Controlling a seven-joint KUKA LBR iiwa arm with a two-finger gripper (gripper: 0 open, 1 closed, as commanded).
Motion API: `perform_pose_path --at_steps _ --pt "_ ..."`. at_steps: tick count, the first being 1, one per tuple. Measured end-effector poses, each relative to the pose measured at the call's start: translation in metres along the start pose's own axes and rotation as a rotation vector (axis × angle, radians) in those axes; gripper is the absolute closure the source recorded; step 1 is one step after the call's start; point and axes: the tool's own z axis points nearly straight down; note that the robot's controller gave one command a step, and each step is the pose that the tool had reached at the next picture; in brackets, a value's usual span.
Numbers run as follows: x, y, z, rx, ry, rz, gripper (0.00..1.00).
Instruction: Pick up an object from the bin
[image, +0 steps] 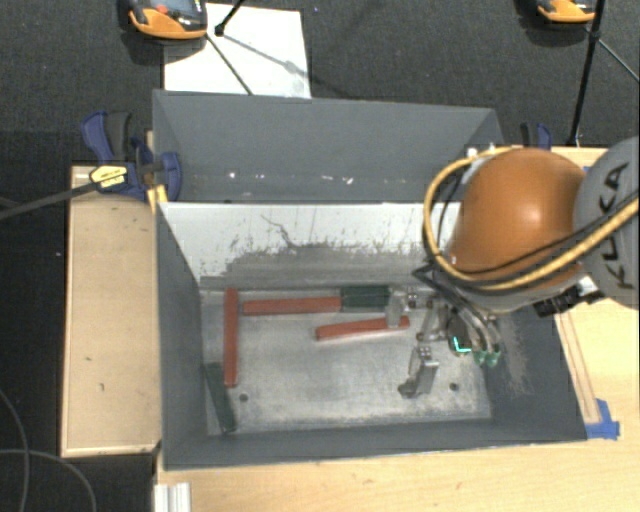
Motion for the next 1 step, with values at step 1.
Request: perform_pose_path --at_steps 1 --pt "-0.0016 -0.0002 -0.0037 -0.001 -0.008 0.002 0.0"
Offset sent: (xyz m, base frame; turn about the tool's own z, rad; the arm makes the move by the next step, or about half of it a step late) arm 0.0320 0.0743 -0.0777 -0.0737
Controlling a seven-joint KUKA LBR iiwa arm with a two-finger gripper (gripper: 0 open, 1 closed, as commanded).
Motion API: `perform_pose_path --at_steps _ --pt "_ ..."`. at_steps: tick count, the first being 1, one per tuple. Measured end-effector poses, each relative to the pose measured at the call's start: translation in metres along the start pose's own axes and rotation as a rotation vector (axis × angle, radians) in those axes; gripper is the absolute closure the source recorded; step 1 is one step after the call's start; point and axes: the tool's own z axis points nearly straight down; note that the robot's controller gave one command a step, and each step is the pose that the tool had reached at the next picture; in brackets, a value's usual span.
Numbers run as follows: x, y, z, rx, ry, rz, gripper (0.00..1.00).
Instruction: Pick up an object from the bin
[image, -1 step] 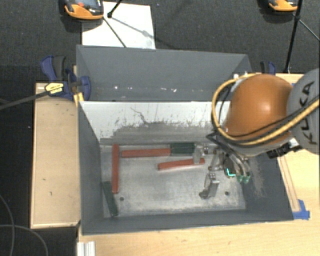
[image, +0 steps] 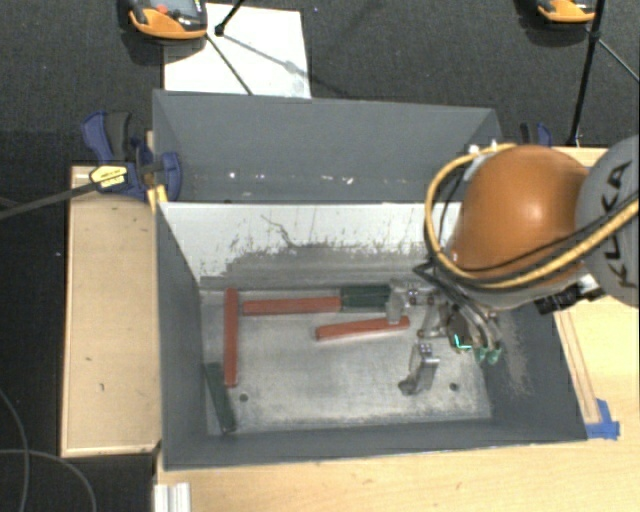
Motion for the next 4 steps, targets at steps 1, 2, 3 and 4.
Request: perform_pose_path --at_steps 1,2,3,4 --pt "-0.023 0.046 0.048 0.0 -0.009 -0.042 0.0" --pt "-0.032 0.054 0.086 -0.005 0.002 -0.066 0.0" --pt "-0.099 0.037 0.136 0.0 0.0 -0.059 1.0" --pt "-0.099 0.037 0.136 0.0 0.0 -0.057 0.0"
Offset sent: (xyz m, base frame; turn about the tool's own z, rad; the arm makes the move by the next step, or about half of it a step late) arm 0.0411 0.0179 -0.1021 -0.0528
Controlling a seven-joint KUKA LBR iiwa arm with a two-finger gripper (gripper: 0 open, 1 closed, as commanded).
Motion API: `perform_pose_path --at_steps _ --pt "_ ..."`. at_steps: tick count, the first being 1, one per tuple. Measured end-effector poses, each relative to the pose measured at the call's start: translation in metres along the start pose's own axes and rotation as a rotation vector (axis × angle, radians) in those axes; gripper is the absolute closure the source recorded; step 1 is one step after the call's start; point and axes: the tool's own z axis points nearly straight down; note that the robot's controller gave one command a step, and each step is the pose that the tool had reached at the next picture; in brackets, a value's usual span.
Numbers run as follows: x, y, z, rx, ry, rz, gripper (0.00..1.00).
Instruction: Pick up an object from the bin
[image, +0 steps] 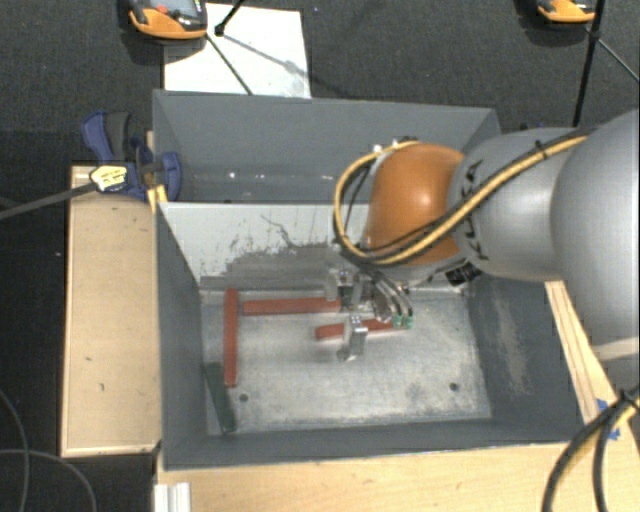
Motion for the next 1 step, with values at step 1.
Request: perform_pose_path --at_steps 1 --pt "0.0 0.0 0.0 0.0 0.0 0.001 0.0"
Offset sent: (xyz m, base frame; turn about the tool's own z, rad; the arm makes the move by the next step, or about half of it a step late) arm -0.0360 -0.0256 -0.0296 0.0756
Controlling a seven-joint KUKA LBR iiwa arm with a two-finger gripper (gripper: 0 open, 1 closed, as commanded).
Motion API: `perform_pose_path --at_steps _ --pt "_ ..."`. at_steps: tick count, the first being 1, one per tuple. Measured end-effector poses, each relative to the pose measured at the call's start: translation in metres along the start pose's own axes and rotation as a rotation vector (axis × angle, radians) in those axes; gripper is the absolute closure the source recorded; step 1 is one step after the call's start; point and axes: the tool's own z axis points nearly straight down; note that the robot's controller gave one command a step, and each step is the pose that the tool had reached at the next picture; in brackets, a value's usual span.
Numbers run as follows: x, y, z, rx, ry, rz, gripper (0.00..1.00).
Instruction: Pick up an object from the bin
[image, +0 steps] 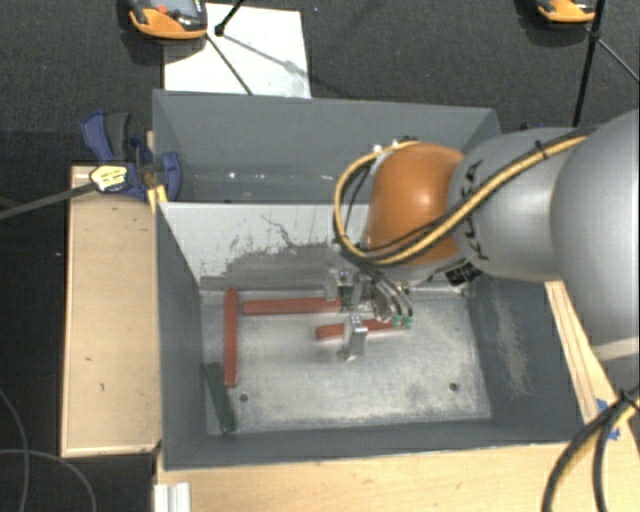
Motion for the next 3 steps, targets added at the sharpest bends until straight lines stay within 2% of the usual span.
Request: perform_pose_path --at_steps 1,2,3 --pt "0.037 -0.023 0.029 0.0 0.001 0.075 1.0" --pt "0.037 -0.023 0.029 0.0 0.001 0.076 1.0" --pt "0.028 -0.045 -0.173 0.001 0.002 0.11 1.0"
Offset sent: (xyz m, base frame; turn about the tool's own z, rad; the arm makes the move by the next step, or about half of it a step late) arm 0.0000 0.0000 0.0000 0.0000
